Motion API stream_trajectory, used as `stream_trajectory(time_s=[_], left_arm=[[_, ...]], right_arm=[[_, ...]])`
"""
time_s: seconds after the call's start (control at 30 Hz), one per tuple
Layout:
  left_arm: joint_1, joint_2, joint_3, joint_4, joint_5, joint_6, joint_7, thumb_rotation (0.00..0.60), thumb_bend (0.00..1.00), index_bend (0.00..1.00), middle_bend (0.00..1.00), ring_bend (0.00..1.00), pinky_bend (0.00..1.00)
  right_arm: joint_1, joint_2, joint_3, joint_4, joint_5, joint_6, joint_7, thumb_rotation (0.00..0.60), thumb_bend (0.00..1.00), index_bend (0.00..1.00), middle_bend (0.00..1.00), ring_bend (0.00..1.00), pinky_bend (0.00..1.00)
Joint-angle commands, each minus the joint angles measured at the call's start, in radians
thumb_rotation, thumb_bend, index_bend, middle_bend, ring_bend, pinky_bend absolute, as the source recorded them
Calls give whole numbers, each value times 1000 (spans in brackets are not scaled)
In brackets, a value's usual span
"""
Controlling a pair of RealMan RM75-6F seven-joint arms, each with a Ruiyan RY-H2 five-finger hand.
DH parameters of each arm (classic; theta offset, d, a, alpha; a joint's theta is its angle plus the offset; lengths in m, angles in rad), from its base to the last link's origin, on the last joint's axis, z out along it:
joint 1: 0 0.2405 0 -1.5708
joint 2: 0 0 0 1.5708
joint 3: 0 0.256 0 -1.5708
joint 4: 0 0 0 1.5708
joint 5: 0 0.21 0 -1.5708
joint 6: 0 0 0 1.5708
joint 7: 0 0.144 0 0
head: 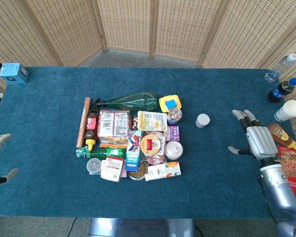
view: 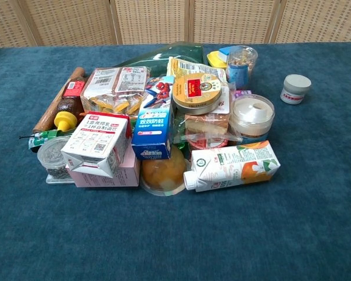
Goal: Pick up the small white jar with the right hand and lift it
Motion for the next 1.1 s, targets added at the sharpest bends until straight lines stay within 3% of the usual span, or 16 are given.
stream_trajectory(time_s=[0.03,0.53,1.1], left_arm=[[-2,-1,-2,-1,7,2,-1,600,0,152,235,158,0],[-1,15,7,-21,38,5,-10,600,0,151,235,158,0],[12,25,9,-28,35,23,-2,600,0,151,235,158,0]], right_arm=[[30,-27,15,23,23,-32,-16,600,113,0,118,0,262],[212,-117,54,159,129,-297,-24,600,109,0,118,0,284],[355,-204,59,347,203,-496,3,600,111,0,132,11,302]])
